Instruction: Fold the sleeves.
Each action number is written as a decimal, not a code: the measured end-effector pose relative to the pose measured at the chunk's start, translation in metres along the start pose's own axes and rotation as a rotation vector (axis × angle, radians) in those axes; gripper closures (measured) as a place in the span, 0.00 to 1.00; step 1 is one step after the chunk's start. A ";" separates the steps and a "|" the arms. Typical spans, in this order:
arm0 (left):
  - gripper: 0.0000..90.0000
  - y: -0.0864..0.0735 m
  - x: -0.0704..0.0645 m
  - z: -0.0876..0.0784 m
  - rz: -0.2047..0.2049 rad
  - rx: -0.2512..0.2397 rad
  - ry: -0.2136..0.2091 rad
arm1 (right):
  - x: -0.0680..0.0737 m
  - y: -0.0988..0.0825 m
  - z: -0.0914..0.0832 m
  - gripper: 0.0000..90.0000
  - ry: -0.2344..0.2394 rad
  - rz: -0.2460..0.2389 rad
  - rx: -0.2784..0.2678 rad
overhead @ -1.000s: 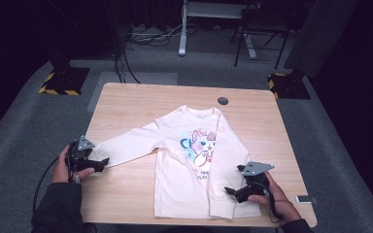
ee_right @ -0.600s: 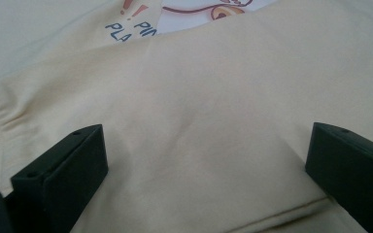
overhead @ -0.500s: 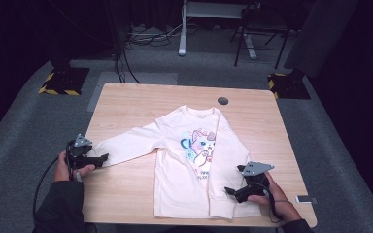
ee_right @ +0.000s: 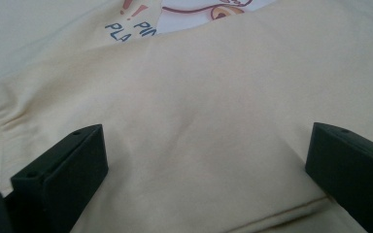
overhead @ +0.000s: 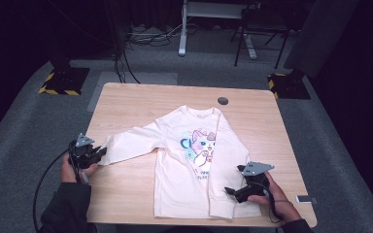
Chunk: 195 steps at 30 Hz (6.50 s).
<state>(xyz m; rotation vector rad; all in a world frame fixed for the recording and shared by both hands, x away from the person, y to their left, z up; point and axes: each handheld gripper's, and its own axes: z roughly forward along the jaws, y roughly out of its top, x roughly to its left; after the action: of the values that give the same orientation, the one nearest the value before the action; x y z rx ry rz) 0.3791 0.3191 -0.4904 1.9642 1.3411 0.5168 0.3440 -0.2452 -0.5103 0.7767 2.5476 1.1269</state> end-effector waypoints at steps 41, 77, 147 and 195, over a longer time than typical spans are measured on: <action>0.89 0.039 -0.074 0.006 0.117 -0.043 -0.205 | 0.000 0.000 0.000 0.01 -0.001 0.000 0.001; 0.88 0.065 -0.167 0.031 0.264 -0.028 -0.415 | 0.000 0.000 0.000 0.01 -0.001 0.001 0.002; 0.82 0.024 -0.261 0.037 0.550 0.152 -0.629 | 0.000 0.000 0.000 0.01 -0.001 0.001 0.002; 0.07 0.037 -0.255 0.014 0.649 0.015 -0.571 | 0.000 0.000 0.000 0.01 -0.001 0.002 0.002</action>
<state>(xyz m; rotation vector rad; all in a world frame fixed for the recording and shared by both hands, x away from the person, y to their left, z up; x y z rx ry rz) 0.3135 0.0710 -0.4586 2.3075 0.3472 0.1944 0.3437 -0.2450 -0.5102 0.7800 2.5483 1.1241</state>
